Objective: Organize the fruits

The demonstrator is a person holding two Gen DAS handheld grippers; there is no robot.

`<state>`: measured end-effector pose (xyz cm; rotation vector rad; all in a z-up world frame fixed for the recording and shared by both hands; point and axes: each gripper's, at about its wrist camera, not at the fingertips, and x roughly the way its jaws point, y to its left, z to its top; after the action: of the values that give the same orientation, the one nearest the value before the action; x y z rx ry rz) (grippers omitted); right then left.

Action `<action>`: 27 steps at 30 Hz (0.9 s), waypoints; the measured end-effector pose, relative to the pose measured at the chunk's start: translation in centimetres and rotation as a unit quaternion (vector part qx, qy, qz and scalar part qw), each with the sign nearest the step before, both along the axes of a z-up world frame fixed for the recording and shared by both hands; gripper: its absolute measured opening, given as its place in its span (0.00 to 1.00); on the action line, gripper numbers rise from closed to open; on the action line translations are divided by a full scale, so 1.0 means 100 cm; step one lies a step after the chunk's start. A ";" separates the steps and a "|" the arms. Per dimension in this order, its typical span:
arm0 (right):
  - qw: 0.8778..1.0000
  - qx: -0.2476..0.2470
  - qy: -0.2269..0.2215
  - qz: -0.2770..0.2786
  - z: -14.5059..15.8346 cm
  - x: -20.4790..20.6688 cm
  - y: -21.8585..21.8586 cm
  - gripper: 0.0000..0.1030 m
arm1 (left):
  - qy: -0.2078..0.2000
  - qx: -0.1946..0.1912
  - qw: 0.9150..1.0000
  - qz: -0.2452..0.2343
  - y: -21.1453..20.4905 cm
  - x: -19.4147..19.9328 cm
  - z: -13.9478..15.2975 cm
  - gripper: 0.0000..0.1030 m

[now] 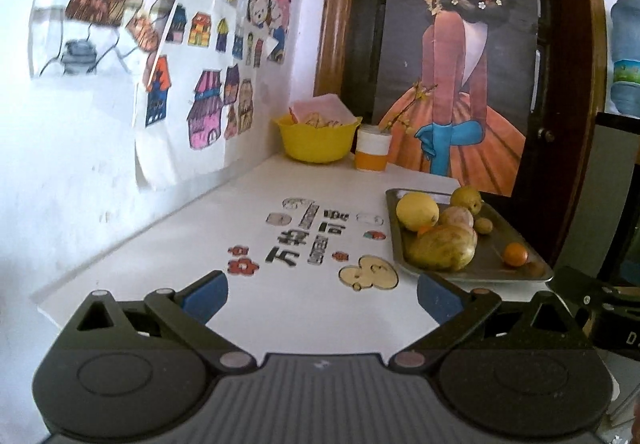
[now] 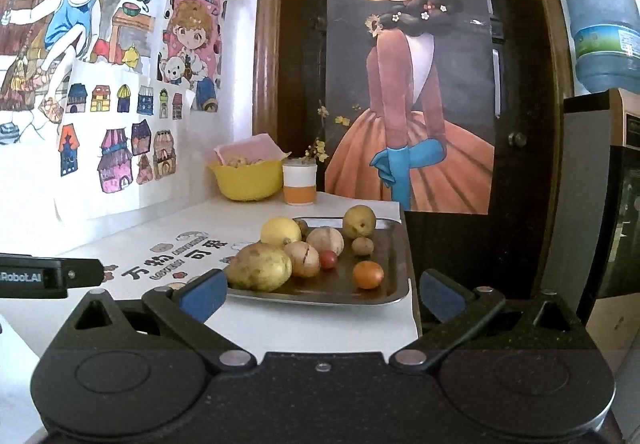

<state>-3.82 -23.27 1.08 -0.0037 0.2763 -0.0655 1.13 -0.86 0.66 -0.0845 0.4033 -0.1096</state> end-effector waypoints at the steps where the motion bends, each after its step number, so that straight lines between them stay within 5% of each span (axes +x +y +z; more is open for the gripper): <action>1: 1.000 0.001 0.002 0.000 -0.002 0.001 0.000 0.99 | 0.001 0.000 1.000 0.003 0.001 0.000 -0.003 1.00; 27: 1.000 -0.009 0.017 0.015 -0.010 0.003 0.007 0.99 | 0.023 -0.009 1.000 0.015 0.011 0.001 -0.020 1.00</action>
<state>-3.51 -22.60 0.05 -0.0276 0.3094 -0.0380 1.19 0.20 -1.35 -0.1107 0.4471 -0.0822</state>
